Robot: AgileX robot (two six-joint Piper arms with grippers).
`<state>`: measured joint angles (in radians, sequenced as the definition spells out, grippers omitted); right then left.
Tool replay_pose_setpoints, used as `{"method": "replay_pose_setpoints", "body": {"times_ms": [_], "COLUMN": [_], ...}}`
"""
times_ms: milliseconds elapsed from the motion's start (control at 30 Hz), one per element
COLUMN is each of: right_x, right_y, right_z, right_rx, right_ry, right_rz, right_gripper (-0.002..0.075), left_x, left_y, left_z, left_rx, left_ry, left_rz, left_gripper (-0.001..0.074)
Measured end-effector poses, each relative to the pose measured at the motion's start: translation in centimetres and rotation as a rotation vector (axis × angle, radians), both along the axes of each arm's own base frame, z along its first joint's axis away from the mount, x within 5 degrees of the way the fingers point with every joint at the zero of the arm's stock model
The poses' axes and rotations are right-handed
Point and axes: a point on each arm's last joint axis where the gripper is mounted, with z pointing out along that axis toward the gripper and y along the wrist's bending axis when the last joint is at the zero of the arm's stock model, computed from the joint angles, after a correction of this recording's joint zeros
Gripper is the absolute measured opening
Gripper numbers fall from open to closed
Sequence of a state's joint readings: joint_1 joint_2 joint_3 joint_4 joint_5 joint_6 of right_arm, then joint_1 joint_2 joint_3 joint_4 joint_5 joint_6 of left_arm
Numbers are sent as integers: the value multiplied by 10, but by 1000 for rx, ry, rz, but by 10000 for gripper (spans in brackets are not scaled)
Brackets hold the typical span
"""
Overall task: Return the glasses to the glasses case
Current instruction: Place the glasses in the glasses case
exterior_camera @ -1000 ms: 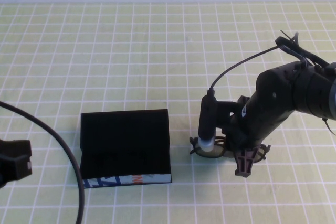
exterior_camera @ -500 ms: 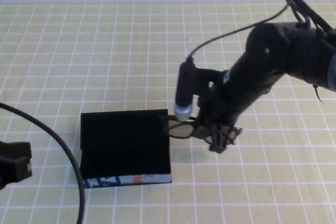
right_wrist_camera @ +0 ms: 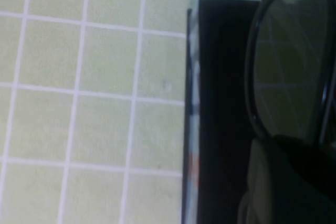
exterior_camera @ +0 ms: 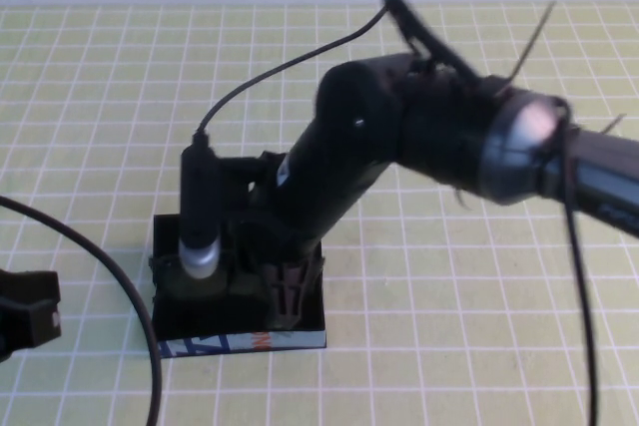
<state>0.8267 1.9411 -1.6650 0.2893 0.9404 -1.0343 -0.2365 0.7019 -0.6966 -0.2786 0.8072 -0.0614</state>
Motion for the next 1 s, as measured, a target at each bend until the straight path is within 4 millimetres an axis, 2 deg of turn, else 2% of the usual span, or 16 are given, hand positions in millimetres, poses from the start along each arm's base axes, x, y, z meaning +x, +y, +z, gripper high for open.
{"method": "replay_pose_setpoints", "body": {"times_ms": [133, 333, 500, 767, 1000], "right_x": [7, 13, 13, 17, 17], "right_y": [17, 24, 24, 23, 23], "right_z": [-21, -42, -42, -42, -42], "right_rx": [-22, -51, -53, -64, -59], "right_ry": [28, 59, 55, 53, 52], "right_rz": [16, 15, 15, -62, -74], "right_gripper": [56, 55, 61, 167, 177], "left_x": [0, -1, -1, -1, -2], "left_y": [0, 0, 0, 0, 0], "left_z": [0, -1, -2, -2, -3], "left_rx": [6, 14, 15, 16, 32], "left_ry": [2, 16, 19, 18, 27], "left_rz": [-2, -6, -7, -8, -25], "left_gripper": [-3, -3, -3, -3, -3]}}
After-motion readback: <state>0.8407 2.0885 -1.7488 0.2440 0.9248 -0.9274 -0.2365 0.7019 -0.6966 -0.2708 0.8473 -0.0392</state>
